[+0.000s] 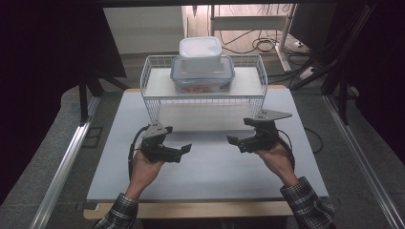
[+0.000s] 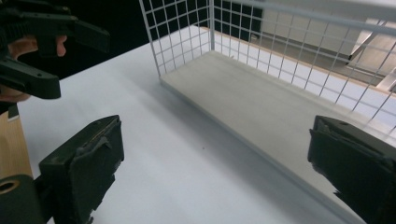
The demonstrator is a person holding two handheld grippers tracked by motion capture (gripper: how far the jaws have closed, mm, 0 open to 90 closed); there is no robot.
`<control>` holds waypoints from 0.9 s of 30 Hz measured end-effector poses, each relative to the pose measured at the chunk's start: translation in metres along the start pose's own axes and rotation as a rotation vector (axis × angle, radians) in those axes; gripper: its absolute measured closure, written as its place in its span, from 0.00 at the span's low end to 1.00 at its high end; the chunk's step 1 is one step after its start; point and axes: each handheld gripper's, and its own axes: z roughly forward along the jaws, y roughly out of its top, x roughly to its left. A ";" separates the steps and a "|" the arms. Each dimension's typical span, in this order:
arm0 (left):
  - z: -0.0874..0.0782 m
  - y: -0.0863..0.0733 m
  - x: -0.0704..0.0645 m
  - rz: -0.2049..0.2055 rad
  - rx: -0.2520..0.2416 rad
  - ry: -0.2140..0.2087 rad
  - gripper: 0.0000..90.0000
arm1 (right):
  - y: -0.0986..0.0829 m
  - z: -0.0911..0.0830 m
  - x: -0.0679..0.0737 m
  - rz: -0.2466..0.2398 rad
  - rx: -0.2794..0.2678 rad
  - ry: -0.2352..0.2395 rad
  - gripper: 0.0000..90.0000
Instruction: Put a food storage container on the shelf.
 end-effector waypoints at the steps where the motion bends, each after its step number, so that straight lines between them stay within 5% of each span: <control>1: -0.001 -0.003 0.000 -0.011 -0.008 -0.002 0.02 | -0.002 0.001 0.000 -0.003 0.006 0.000 0.02; 7: -0.003 -0.016 0.002 -0.032 -0.032 -0.014 0.02 | -0.016 0.005 0.004 -0.015 0.033 0.006 0.00; 27: -0.009 -0.058 -0.002 -0.036 0.040 0.028 0.01 | -0.056 -0.012 0.003 0.024 0.057 -0.044 0.00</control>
